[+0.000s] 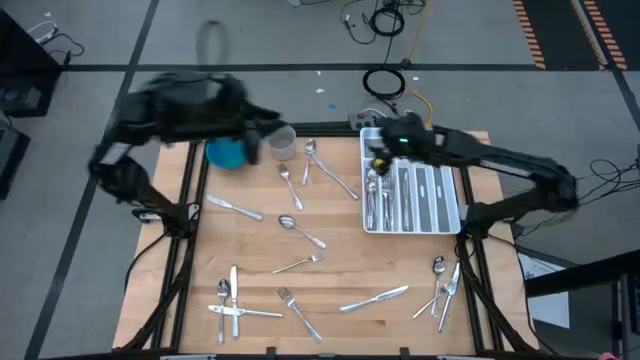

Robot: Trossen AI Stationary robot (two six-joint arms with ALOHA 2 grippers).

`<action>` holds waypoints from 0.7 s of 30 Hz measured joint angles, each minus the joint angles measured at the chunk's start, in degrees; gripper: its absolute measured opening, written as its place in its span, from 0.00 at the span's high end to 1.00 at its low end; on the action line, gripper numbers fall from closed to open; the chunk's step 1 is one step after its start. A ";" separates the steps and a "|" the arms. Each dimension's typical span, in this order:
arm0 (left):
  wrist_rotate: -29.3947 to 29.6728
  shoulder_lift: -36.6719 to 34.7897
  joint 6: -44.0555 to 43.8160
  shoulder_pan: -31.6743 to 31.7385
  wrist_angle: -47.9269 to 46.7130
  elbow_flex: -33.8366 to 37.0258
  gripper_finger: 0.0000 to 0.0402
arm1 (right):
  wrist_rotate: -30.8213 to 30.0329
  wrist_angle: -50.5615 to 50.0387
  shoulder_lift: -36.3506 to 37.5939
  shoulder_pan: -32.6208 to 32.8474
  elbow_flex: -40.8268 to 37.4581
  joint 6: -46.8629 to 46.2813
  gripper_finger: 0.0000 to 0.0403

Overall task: Sort silverware
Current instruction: Put the spoon in the silverware tray

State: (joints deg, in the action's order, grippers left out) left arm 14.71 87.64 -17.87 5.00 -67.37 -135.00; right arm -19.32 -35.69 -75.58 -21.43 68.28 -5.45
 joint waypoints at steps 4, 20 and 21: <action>8.08 -5.67 -1.28 -3.44 -4.04 0.00 0.71 | 1.84 0.14 -10.53 -0.81 5.53 0.76 0.38; 15.25 -10.01 -5.33 -5.27 -22.86 0.09 0.71 | 20.05 -19.58 -39.46 -8.58 38.31 -3.22 0.38; 14.92 -10.32 -5.16 -5.56 -22.59 0.33 0.71 | 23.02 -24.85 -39.31 -8.46 38.16 -2.55 0.38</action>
State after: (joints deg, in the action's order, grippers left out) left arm 29.63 77.32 -23.03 -0.56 -89.96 -134.67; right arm 3.71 -60.54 -114.89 -29.88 106.44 -7.99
